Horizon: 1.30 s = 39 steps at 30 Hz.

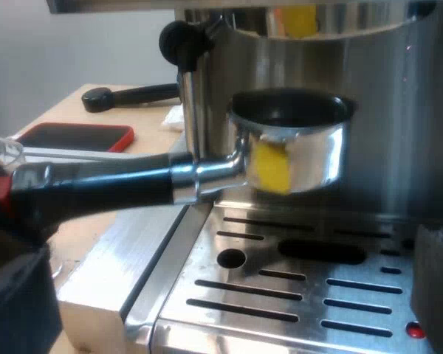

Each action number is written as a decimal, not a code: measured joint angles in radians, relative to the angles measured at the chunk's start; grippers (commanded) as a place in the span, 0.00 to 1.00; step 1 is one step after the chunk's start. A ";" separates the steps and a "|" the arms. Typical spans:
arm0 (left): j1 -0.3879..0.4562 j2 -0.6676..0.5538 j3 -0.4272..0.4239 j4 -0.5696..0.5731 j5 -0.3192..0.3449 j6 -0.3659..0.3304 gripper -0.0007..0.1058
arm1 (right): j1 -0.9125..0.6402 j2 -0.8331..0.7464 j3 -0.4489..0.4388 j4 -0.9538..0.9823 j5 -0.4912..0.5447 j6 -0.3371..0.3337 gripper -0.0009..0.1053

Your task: Put the handle in the coffee machine

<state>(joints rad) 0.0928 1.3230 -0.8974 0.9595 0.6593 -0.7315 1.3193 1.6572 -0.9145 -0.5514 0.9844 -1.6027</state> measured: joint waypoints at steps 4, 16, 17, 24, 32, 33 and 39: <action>0.000 0.031 -0.012 -0.003 0.007 0.029 0.01 | 0.000 0.007 0.000 -0.007 0.000 -0.002 0.95; -0.001 0.054 -0.015 -0.030 0.007 0.068 0.01 | -0.013 0.063 -0.059 -0.013 0.023 -0.025 0.95; -0.001 0.054 -0.015 -0.031 0.007 0.069 0.01 | -0.013 0.070 -0.065 -0.013 0.023 -0.031 0.95; -0.001 0.054 -0.015 -0.046 0.008 0.078 0.01 | -0.013 0.082 -0.084 -0.013 0.030 -0.039 0.95; -0.001 0.054 -0.015 -0.055 0.010 0.078 0.01 | -0.013 0.082 -0.084 -0.013 0.073 -0.040 0.95; -0.001 0.054 -0.015 -0.055 0.010 0.078 0.01 | -0.013 0.082 -0.084 -0.013 0.083 -0.040 0.95; -0.001 0.056 -0.067 -0.046 0.038 0.078 0.01 | -0.013 0.082 -0.084 -0.013 0.083 -0.040 0.95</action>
<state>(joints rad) 0.0921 1.3794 -0.9641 0.9137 0.6976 -0.6540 1.3058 1.7396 -0.9988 -0.5642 1.0678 -1.6429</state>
